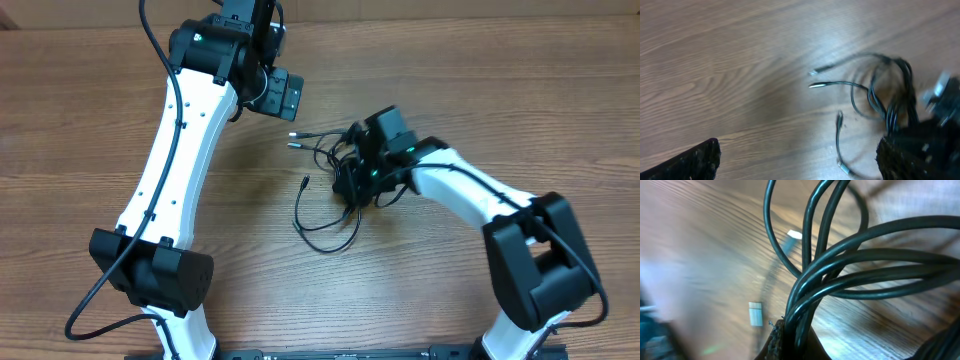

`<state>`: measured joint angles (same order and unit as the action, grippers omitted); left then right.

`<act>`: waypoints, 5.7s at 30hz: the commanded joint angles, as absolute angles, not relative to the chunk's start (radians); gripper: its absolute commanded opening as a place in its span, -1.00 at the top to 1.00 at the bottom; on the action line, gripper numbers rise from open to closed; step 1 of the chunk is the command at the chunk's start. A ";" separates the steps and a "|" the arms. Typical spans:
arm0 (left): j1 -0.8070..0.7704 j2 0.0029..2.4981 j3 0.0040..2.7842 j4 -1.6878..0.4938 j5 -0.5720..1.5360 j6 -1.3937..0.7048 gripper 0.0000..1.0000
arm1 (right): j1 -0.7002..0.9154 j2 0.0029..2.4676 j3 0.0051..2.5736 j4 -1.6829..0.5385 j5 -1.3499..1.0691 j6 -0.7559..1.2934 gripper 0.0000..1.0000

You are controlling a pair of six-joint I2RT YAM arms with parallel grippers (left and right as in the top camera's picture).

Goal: Untangle cables

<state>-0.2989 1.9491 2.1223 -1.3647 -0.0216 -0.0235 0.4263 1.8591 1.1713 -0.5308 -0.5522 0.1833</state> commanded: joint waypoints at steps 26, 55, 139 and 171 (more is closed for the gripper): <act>-0.275 1.956 2.129 -1.370 0.779 -0.044 -0.79 | 0.105 1.664 1.238 -0.329 -1.404 0.145 0.92; -0.356 1.959 2.128 -1.211 0.408 -0.794 -0.99 | 0.141 1.664 1.238 -0.239 -1.344 0.121 0.92; -0.334 1.956 2.127 -1.197 0.522 0.128 0.92 | 0.233 1.664 1.238 -0.240 -0.976 0.488 -0.83; -0.234 1.955 2.127 -1.389 0.821 0.698 0.92 | 0.180 1.664 1.238 -0.440 -0.807 0.379 -0.86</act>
<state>-0.2291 1.9491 2.1216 -1.3842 0.6231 0.5697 0.1871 1.6909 1.2137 -0.4282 -0.8406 0.4343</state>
